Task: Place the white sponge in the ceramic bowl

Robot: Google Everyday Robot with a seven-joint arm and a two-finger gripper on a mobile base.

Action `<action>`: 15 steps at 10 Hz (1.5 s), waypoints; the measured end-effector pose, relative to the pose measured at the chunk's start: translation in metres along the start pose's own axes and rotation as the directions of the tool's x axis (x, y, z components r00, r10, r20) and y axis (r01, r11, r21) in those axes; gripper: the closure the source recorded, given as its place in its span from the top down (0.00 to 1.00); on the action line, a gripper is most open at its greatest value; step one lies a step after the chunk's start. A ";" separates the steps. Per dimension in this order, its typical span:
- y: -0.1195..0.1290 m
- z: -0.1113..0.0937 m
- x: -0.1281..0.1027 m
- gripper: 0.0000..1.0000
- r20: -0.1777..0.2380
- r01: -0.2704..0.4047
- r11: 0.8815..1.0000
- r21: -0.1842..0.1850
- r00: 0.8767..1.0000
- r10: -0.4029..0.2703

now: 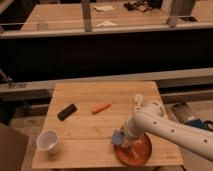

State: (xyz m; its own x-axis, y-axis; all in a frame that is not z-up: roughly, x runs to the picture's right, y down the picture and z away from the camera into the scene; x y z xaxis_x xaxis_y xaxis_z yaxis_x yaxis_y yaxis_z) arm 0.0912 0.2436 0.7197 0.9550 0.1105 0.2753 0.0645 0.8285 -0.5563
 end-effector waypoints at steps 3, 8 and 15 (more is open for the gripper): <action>0.001 -0.002 0.001 0.41 -0.001 -0.004 1.000 0.002 1.000 0.004; 0.003 -0.005 0.003 0.42 0.001 -0.012 1.000 0.002 1.000 0.012; 0.008 -0.007 0.006 0.69 0.002 -0.018 1.000 -0.001 1.000 0.018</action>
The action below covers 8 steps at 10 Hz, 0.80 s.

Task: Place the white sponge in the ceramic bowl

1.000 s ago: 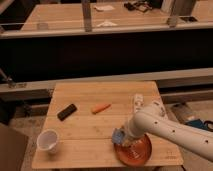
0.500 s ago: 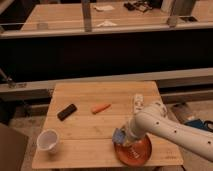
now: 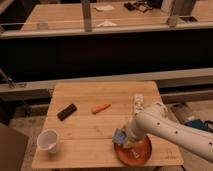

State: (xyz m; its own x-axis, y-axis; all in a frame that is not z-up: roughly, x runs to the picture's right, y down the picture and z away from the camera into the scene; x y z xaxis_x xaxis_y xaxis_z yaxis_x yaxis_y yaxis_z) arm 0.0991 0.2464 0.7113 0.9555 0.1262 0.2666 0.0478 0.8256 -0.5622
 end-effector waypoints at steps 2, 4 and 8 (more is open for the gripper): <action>0.001 -0.001 0.001 0.71 0.000 -0.002 1.000 0.000 1.000 0.002; 0.002 -0.001 0.001 0.79 0.000 -0.003 1.000 0.000 1.000 0.003; 0.002 -0.004 0.001 0.80 0.000 -0.003 1.000 -0.001 1.000 0.003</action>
